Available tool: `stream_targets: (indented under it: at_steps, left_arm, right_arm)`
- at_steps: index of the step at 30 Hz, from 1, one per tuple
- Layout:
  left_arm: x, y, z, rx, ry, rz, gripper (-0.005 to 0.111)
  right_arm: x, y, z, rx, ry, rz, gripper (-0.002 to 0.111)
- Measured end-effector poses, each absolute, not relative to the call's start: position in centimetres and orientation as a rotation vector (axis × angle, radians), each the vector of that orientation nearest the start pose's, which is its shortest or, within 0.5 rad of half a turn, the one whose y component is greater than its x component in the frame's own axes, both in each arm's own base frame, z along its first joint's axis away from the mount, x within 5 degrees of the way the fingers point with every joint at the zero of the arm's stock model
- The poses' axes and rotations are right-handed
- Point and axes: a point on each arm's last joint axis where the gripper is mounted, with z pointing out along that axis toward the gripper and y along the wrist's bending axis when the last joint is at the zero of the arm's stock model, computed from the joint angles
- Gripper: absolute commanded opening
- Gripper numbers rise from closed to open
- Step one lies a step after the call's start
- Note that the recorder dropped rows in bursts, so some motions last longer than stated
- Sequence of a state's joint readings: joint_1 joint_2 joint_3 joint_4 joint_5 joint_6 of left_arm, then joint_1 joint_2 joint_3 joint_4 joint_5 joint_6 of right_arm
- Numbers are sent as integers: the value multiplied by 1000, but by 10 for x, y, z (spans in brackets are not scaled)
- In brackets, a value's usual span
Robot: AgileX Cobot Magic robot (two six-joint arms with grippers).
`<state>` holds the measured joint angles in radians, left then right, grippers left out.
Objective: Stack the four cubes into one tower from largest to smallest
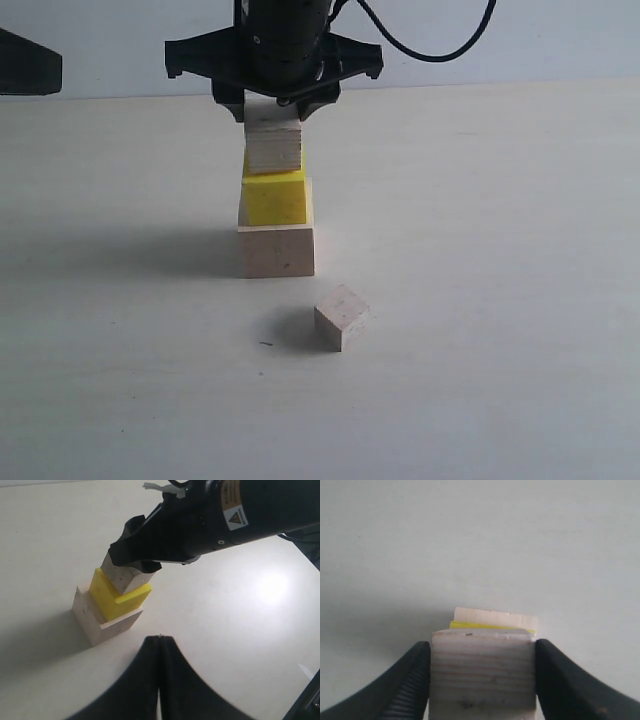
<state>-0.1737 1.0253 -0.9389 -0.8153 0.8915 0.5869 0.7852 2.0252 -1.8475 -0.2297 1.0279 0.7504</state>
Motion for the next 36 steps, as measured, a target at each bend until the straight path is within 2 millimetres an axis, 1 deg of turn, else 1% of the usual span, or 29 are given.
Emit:
stream_targets:
  at_steps: [17,24,36]
  left_arm:
    - [183,-84,358,507,2182,-776,0]
    - [183,-84,358,507,2182,-776,0]
    - [183,-84,358,511,2185,-767,0]
  right_arm:
    - [331,306,279,-136,2654,211,0]
    - [331,306,279,-132,2655,215,15]
    - [330,307,279,-125,2666,232,34]
